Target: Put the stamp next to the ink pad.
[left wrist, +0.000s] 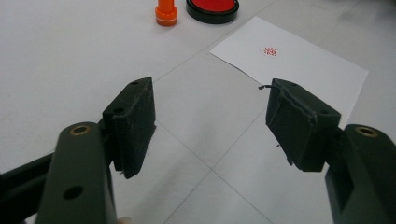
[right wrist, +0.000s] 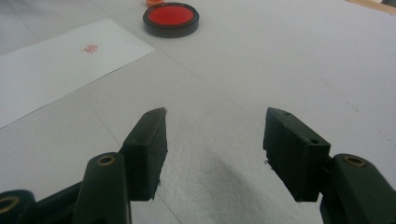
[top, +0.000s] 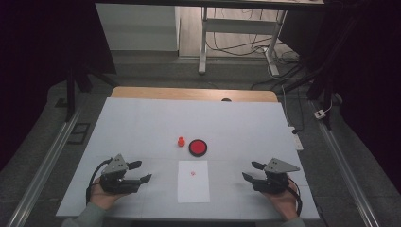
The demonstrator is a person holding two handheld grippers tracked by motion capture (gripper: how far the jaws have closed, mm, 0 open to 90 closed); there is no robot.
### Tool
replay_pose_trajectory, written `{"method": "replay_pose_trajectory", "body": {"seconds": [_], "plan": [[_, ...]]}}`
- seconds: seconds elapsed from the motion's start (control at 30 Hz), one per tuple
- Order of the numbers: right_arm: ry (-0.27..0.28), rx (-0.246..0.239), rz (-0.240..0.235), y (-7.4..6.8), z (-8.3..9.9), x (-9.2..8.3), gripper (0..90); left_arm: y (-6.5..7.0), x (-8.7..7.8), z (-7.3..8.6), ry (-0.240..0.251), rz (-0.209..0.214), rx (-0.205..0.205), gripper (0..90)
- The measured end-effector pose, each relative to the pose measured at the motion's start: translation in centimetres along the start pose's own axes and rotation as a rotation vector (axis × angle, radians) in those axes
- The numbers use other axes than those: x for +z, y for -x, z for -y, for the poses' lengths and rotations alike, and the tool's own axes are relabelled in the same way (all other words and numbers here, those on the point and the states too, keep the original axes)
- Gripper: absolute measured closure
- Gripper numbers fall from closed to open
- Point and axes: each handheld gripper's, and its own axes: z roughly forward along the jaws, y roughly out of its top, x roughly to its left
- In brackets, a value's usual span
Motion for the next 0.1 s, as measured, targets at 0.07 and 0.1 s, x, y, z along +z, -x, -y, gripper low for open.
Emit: {"method": "replay_pose_trajectory", "body": {"seconds": [0.07, 0.1], "plan": [[0.001, -0.003, 0.0, -0.01, -0.01, -0.04, 39.2, -0.05, 0.02, 0.03, -0.004, -0.002, -0.004, 33.5], [0.002, -0.002, 0.0, -0.04, -0.03, -0.05, 39.2, -0.07, 0.03, 0.03, -0.005, -0.001, -0.004, 33.4]]}}
